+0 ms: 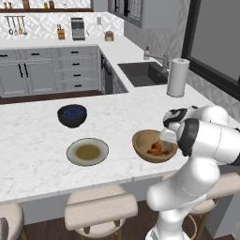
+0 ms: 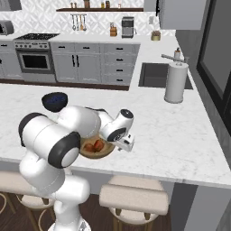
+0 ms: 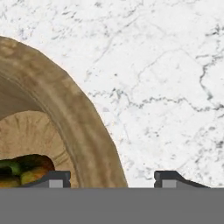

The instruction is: Pick the chicken drumstick and bell pepper from their plates and place them in the bowl. Then put the bowl in the fridge.

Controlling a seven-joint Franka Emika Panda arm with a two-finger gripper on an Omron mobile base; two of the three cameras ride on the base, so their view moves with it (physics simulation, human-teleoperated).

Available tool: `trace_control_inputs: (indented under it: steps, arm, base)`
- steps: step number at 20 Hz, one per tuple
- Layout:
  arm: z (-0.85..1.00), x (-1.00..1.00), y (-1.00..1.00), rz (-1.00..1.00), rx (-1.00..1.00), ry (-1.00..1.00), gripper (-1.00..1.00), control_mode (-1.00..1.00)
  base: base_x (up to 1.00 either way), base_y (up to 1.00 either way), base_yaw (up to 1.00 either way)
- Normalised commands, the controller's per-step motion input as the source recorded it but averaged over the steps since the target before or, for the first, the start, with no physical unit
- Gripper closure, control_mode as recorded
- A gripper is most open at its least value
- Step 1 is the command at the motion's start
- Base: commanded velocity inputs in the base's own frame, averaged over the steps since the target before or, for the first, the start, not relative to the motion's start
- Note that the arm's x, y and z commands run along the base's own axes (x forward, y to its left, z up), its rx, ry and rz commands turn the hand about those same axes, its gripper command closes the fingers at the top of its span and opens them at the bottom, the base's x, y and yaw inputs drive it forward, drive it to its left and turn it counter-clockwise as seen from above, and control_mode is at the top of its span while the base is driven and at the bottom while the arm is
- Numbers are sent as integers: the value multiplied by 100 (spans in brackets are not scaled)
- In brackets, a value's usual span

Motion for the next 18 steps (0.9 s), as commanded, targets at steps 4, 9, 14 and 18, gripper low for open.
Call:
trace_control_inputs:
  steps: [4,9,14,18]
  arm:
    - [0,-7,9,0,0,0,100,-100]
    - [0,-26,12,0,0,0,100,-100]
    - [27,-35,2,-7,2,0,100,-100]
    - [84,-21,0,-22,5,0,100,-100]
  base:
    - [0,0,0]
    - [0,0,0]
    - [0,0,0]
    - [0,0,0]
